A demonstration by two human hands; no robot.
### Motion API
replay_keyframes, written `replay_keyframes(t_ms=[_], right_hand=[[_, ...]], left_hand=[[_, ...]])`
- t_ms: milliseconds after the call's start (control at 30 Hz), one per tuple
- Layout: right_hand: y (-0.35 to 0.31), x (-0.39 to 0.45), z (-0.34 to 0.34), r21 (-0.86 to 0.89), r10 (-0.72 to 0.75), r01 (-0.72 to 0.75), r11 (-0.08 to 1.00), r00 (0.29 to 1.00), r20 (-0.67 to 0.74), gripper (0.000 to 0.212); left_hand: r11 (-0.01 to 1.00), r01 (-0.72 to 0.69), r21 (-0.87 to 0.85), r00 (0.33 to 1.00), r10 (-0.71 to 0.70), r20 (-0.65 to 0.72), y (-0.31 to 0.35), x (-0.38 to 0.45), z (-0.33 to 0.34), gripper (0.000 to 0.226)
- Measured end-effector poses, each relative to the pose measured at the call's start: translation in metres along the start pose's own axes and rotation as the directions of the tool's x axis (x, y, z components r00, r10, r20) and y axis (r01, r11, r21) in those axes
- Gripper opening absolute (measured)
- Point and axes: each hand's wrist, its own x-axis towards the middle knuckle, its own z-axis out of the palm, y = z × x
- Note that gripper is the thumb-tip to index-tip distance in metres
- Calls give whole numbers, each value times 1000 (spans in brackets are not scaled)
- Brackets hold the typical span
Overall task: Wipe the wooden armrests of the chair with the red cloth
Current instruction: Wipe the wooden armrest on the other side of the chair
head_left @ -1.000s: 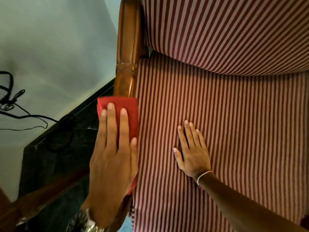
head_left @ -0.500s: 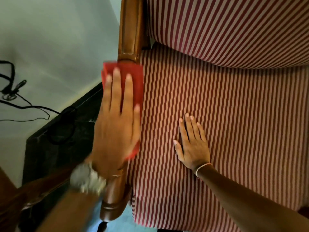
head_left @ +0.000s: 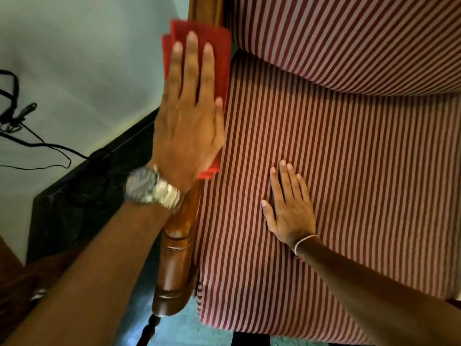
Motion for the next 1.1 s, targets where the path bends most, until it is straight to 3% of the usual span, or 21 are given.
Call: replay_keyframes(t_ms=[67, 267, 467, 700, 900, 1100], right_hand=[[1, -1, -1, 1, 5, -5, 1000, 1000, -1, 71], [1, -3, 2, -6, 8, -8, 1000, 1000, -4, 70], [0, -2, 0, -4, 2, -2, 1000, 1000, 1, 71], [1, -3, 7, 4, 6, -6, 1000, 1000, -18, 71], [1, -3, 1, -7, 6, -6, 1000, 1000, 1, 71], [1, -3, 6, 4, 3, -3, 1000, 1000, -9, 71]], left_hand=[[1000, -15, -2, 1000, 15, -5, 0, 5, 2, 62], [994, -96, 58, 994, 93, 56, -6, -96, 9, 60], [1000, 12, -24, 1000, -12, -13, 2, 22, -1, 62], [999, -31, 20, 998, 30, 48, -2, -79, 8, 61], [999, 30, -44, 999, -31, -25, 4, 29, -2, 62], [999, -33, 41, 998, 31, 46, -4, -108, 10, 61]])
